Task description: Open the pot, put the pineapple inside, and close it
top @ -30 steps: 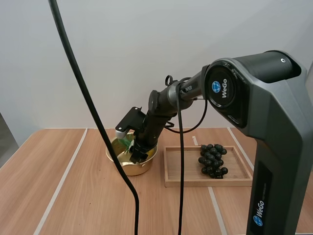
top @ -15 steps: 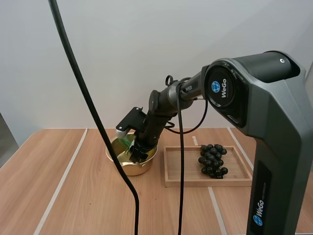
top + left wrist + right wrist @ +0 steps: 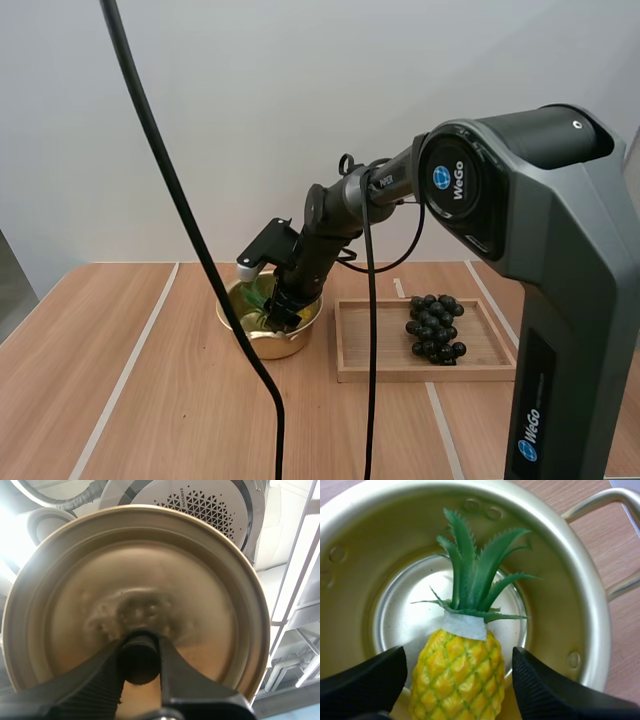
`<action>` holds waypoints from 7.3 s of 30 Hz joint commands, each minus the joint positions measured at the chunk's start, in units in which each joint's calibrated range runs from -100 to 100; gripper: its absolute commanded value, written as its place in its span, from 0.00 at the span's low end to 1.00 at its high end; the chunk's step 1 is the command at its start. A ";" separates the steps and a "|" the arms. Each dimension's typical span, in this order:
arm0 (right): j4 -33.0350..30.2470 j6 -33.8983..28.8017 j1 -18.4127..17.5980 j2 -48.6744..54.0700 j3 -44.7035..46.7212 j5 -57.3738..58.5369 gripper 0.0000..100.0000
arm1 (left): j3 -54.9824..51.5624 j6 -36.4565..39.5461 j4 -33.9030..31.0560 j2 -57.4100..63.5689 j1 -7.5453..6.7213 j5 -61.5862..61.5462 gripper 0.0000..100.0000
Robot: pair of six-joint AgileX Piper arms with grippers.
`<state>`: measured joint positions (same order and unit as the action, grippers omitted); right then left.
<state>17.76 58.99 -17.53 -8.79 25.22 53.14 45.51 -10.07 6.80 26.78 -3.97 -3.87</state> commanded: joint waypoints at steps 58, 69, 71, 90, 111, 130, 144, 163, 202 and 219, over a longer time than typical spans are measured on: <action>4.58 -17.26 17.00 55.91 -7.91 -73.68 1.00 | -7.18 3.98 -1.74 -7.69 0.14 -79.37 0.00; 4.58 -15.33 17.00 55.91 -7.91 -73.68 1.00 | -25.85 4.71 -1.51 -8.55 0.64 -82.85 0.00; 4.58 -15.33 17.00 55.91 -7.91 -73.68 1.00 | -29.18 4.11 -1.51 -9.11 0.64 -82.85 0.00; 4.48 -13.90 17.09 55.91 -7.91 -72.90 1.00 | -47.63 -4.38 4.00 -19.50 0.57 -93.66 0.00; 4.48 -13.38 17.44 55.78 -7.91 -70.94 1.00 | -51.71 -9.82 5.99 -34.40 0.57 -96.13 0.00; 4.48 -12.84 17.44 55.78 -7.91 -70.77 1.00 | -56.52 -10.82 2.40 -35.19 0.57 -96.13 0.00; 4.59 -12.84 17.44 55.78 -7.91 -68.75 1.00 | -56.52 -11.64 3.11 -35.19 0.57 -96.13 0.00; 4.59 -12.94 17.44 55.78 -7.91 -66.07 1.00 | -60.04 -12.03 3.41 -35.48 0.57 -96.13 0.00; 4.59 -12.85 17.44 55.78 -7.91 -64.26 1.00 | -60.55 -12.44 3.66 -38.48 0.57 -91.96 0.00; 2.96 -12.85 17.44 55.78 -7.91 -59.08 1.00 | -59.30 -12.36 2.10 -37.93 0.57 -95.70 1.00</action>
<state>21.29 45.65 -0.39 46.45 17.59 -5.71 -14.67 -21.62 9.49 -11.51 -3.40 -98.49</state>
